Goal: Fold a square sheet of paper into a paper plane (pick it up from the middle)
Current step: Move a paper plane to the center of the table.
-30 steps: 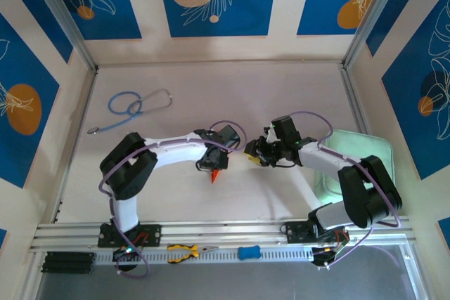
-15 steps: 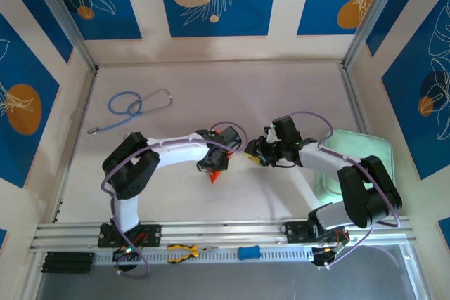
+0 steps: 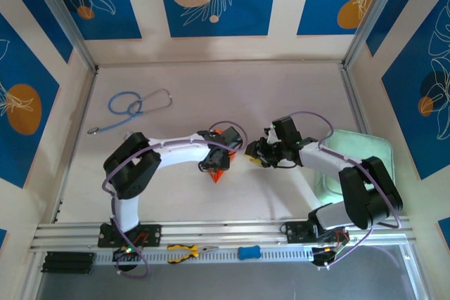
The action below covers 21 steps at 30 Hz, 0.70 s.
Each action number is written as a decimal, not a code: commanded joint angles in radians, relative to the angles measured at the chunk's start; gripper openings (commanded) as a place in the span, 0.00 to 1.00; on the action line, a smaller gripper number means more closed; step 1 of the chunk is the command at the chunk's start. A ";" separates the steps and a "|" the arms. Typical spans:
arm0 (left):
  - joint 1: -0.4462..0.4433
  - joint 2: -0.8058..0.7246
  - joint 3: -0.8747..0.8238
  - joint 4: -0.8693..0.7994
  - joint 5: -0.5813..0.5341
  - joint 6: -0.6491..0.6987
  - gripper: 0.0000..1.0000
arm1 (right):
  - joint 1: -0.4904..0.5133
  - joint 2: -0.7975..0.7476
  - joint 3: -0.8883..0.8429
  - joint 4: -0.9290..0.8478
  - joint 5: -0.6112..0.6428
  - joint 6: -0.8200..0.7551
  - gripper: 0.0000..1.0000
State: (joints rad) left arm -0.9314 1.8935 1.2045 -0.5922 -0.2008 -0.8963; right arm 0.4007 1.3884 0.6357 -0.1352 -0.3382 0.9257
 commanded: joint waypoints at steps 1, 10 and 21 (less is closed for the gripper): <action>-0.024 0.071 -0.027 -0.030 -0.012 -0.067 0.46 | -0.005 -0.042 0.029 -0.072 0.010 -0.050 0.39; -0.035 0.061 0.008 -0.060 -0.041 -0.083 0.46 | -0.022 -0.076 0.010 -0.090 0.004 -0.068 0.39; -0.036 -0.035 0.081 -0.131 -0.120 -0.089 0.48 | -0.032 -0.128 0.043 -0.163 0.049 -0.102 0.39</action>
State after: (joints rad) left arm -0.9592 1.8984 1.2572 -0.6651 -0.2794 -0.9657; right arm 0.3752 1.2861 0.6498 -0.2478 -0.3050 0.8516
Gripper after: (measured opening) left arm 0.477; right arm 0.391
